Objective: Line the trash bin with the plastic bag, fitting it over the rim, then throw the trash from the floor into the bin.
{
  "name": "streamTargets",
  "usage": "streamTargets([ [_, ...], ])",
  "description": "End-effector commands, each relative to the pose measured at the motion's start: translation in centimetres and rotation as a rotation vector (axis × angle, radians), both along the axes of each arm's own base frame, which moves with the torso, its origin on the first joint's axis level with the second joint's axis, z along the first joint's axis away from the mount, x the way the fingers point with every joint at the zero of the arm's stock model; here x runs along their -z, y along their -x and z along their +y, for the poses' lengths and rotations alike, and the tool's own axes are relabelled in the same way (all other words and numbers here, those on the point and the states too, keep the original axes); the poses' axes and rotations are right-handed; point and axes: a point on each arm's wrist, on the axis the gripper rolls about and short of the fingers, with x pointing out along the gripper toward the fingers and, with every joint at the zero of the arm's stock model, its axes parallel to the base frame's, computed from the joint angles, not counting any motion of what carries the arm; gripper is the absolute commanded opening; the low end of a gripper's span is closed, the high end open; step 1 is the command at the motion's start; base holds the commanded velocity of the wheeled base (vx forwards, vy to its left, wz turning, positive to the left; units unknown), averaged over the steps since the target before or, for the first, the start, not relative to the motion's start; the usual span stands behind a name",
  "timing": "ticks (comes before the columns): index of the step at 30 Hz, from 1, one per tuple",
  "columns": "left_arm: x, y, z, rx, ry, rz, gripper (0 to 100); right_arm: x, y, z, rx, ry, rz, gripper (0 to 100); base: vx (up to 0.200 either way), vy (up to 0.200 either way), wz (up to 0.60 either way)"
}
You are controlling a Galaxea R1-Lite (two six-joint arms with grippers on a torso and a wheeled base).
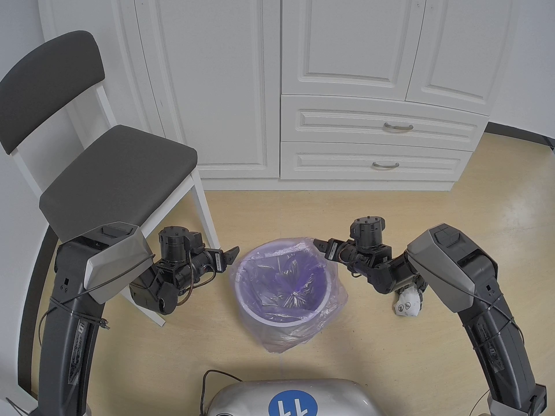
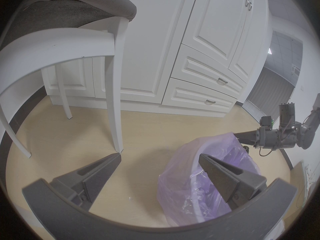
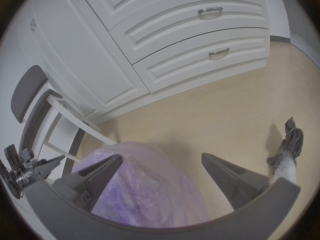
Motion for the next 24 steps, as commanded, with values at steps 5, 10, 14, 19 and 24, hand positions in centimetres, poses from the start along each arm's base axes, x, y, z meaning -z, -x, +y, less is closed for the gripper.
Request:
streamTargets([
  [5,-0.1,0.1,0.0,0.006,0.004,0.001,100,3.0,-1.9,0.5,0.038,-0.032,-0.028,100,0.0,0.0,0.0],
  [10,0.1,0.1,-0.1,0.012,0.004,0.009,100,3.5,-2.0,0.4,0.041,-0.016,0.008,100,0.0,0.0,0.0],
  [14,0.7,0.3,-0.1,0.016,-0.001,0.032,100,4.1,-2.0,0.5,0.037,-0.005,0.02,100,0.0,0.0,0.0],
  [19,0.8,0.4,0.0,0.019,-0.003,0.039,100,3.3,-2.2,0.9,0.05,-0.034,-0.008,100,0.0,0.0,0.0],
  [24,1.3,0.4,0.1,0.033,-0.008,0.093,100,2.1,-2.3,1.6,0.065,-0.141,-0.1,100,0.0,0.0,0.0],
])
